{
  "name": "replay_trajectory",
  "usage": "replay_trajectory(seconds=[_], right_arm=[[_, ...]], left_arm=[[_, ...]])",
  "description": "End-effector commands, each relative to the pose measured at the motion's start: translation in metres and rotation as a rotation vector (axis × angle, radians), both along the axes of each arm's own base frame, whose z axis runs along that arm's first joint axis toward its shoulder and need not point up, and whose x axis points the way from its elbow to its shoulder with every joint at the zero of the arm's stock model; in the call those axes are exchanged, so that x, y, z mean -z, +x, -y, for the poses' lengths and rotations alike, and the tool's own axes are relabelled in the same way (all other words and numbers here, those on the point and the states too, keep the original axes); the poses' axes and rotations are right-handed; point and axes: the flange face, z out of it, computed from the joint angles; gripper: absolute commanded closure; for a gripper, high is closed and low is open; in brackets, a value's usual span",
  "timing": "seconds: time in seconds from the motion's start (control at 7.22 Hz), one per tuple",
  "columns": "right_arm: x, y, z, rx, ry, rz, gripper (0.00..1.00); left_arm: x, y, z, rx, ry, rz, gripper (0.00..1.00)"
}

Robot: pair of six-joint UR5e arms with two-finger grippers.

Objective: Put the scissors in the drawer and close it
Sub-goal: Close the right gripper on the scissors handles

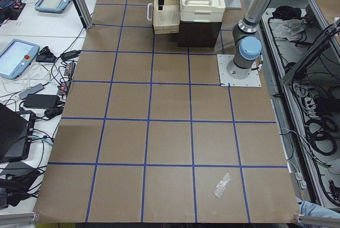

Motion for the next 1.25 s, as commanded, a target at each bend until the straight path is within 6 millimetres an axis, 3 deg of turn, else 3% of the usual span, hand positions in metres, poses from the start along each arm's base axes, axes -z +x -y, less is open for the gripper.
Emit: replay_trajectory(seconds=[0.0,0.28,0.55,1.11], right_arm=[[0.0007,0.0004,-0.0004,-0.012,0.001,0.003,0.34],[0.0008,0.0006,-0.0004,-0.011,0.002,0.005,0.45],[0.0004,0.0004,-0.0001,-0.017,0.002,0.005,0.65],[-0.0074,-0.0017,0.0027,-0.021,-0.013,-0.005,0.82]], left_arm=[[0.0005,0.0000,-0.0001,0.000,0.001,0.000,0.00],[0.0005,0.0000,-0.0001,0.000,0.001,0.000,0.00],[-0.0003,0.0000,0.0000,0.000,-0.001,0.000,0.00],[-0.0002,0.0000,-0.0006,0.000,-0.001,0.000,0.00]])
